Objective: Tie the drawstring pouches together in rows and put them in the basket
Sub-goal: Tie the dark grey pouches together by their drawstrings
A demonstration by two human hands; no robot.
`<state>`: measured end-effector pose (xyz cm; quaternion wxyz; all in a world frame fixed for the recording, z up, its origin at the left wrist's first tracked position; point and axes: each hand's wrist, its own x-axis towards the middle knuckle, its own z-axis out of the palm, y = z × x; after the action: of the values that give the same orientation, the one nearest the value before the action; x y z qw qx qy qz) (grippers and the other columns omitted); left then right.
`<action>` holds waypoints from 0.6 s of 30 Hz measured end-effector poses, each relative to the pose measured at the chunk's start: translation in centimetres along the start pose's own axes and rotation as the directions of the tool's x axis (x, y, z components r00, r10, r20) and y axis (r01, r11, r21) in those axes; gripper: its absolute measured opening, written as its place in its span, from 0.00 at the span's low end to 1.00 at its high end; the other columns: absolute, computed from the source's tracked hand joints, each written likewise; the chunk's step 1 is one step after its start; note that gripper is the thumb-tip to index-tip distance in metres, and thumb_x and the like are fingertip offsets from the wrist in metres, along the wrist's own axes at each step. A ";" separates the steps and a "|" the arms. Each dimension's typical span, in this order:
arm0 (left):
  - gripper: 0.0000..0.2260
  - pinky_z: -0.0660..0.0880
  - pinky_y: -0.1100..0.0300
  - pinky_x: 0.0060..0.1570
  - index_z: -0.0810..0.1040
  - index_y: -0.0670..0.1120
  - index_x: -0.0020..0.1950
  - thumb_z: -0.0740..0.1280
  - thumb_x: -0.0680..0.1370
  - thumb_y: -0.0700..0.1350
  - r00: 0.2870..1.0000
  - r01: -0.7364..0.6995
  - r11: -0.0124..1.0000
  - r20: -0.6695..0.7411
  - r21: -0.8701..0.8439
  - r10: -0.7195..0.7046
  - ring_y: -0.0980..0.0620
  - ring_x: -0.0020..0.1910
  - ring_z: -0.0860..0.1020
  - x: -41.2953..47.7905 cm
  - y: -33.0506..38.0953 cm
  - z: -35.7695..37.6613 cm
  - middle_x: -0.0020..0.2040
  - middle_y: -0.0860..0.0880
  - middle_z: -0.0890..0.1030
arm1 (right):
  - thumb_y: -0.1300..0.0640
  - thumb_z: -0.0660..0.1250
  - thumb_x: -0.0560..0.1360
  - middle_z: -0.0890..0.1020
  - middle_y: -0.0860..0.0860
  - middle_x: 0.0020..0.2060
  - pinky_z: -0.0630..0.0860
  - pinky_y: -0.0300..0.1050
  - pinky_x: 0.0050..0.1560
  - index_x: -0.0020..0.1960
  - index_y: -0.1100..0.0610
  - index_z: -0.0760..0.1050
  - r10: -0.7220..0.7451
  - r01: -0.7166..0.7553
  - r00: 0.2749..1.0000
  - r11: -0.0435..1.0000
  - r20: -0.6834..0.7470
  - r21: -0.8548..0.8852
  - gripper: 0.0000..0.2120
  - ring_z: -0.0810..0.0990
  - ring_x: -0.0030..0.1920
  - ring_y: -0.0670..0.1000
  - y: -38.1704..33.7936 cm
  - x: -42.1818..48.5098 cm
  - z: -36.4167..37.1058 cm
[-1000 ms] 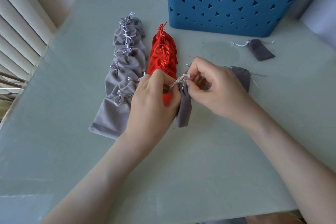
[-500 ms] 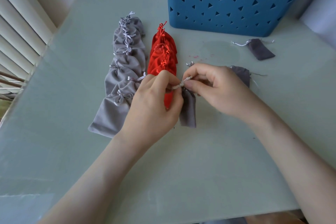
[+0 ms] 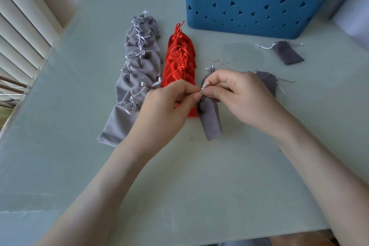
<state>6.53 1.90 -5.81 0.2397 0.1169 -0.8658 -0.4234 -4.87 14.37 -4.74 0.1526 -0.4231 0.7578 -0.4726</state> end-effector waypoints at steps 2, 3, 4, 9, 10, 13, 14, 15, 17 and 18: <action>0.04 0.77 0.64 0.45 0.82 0.43 0.48 0.68 0.77 0.40 0.999 0.041 0.999 -0.006 -0.027 -0.041 0.61 0.41 0.81 0.0 0.1 0.1 0.41 0.53 0.84 | 0.61 0.69 0.75 0.84 0.47 0.37 0.73 0.31 0.45 0.39 0.46 0.74 0.001 -0.001 1.000 1.000 0.002 -0.011 0.11 0.78 0.37 0.36 -0.1 0.0 0.0; 0.03 0.77 0.66 0.42 0.82 0.43 0.47 0.69 0.76 0.39 0.998 0.065 0.997 -0.014 -0.042 -0.066 0.61 0.39 0.81 0.0 0.2 0.1 0.39 0.53 0.84 | 0.61 0.69 0.75 0.84 0.47 0.37 0.73 0.31 0.45 0.39 0.46 0.74 0.005 -0.005 1.000 1.000 0.004 -0.003 0.12 0.78 0.36 0.36 -0.2 0.0 0.1; 0.02 0.75 0.70 0.39 0.81 0.43 0.45 0.68 0.76 0.38 0.996 0.086 0.995 -0.022 -0.055 -0.088 0.62 0.37 0.80 0.0 0.2 0.2 0.37 0.54 0.83 | 0.61 0.69 0.75 0.84 0.47 0.37 0.74 0.33 0.47 0.39 0.46 0.74 0.011 -0.011 1.000 1.000 0.009 0.011 0.12 0.78 0.36 0.36 -0.1 0.0 0.1; 0.04 0.71 0.74 0.36 0.80 0.42 0.42 0.67 0.76 0.36 0.988 0.135 0.987 -0.057 -0.089 -0.140 0.63 0.35 0.79 0.0 0.3 0.4 0.36 0.54 0.83 | 0.62 0.67 0.76 0.84 0.46 0.39 0.78 0.47 0.54 0.42 0.46 0.76 0.050 -0.051 0.998 0.999 0.050 0.019 0.11 0.81 0.41 0.40 0.2 0.0 0.3; 0.04 0.72 0.73 0.36 0.79 0.43 0.41 0.67 0.75 0.37 0.988 0.130 0.988 -0.067 -0.079 -0.136 0.62 0.35 0.79 0.0 0.3 0.4 0.36 0.54 0.83 | 0.61 0.67 0.76 0.84 0.47 0.39 0.78 0.48 0.54 0.43 0.47 0.77 0.054 -0.055 0.998 0.998 0.045 0.011 0.10 0.81 0.41 0.41 0.2 0.0 0.3; 0.04 0.76 0.69 0.38 0.79 0.43 0.40 0.68 0.75 0.38 0.988 0.115 0.992 -0.093 -0.052 -0.120 0.60 0.35 0.80 -0.1 0.4 0.5 0.36 0.54 0.82 | 0.60 0.68 0.76 0.85 0.47 0.39 0.77 0.46 0.52 0.43 0.49 0.78 0.075 -0.075 0.997 0.997 0.018 0.012 0.07 0.81 0.39 0.41 0.1 -0.1 0.3; 0.04 0.75 0.69 0.38 0.79 0.43 0.40 0.68 0.75 0.38 0.989 0.110 0.993 -0.097 -0.045 -0.114 0.60 0.35 0.80 -0.1 0.4 0.6 0.35 0.54 0.82 | 0.59 0.68 0.76 0.85 0.47 0.38 0.76 0.44 0.51 0.43 0.50 0.78 0.079 -0.079 0.997 0.997 0.010 0.010 0.06 0.80 0.38 0.40 0.1 -0.1 0.3; 0.04 0.75 0.70 0.37 0.79 0.43 0.40 0.68 0.75 0.37 0.989 0.106 0.994 -0.099 -0.039 -0.109 0.61 0.35 0.79 -0.1 0.5 0.6 0.35 0.54 0.82 | 0.59 0.68 0.76 0.85 0.47 0.38 0.76 0.43 0.50 0.43 0.50 0.78 0.080 -0.080 0.997 0.997 0.004 0.002 0.05 0.80 0.38 0.39 0.1 -0.2 0.3; 0.04 0.73 0.72 0.37 0.78 0.43 0.40 0.68 0.75 0.37 0.989 0.104 0.994 -0.100 -0.032 -0.107 0.62 0.34 0.78 -0.2 0.6 0.6 0.35 0.54 0.82 | 0.58 0.68 0.76 0.85 0.47 0.37 0.75 0.43 0.49 0.42 0.50 0.78 0.074 -0.075 0.997 0.997 -0.012 -0.028 0.05 0.79 0.37 0.38 0.0 -0.2 0.4; 0.05 0.72 0.72 0.36 0.78 0.44 0.40 0.68 0.75 0.37 0.989 0.104 0.994 -0.101 -0.025 -0.106 0.62 0.33 0.77 -0.2 0.7 0.6 0.35 0.54 0.81 | 0.57 0.68 0.76 0.85 0.47 0.37 0.75 0.43 0.49 0.42 0.49 0.77 0.070 -0.071 0.997 0.996 -0.022 -0.046 0.06 0.78 0.36 0.38 0.0 -0.2 0.4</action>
<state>6.37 2.78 -5.63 0.2623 0.1813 -0.8408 -0.4375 -4.48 14.32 -5.03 0.1515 -0.3949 0.7845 -0.4534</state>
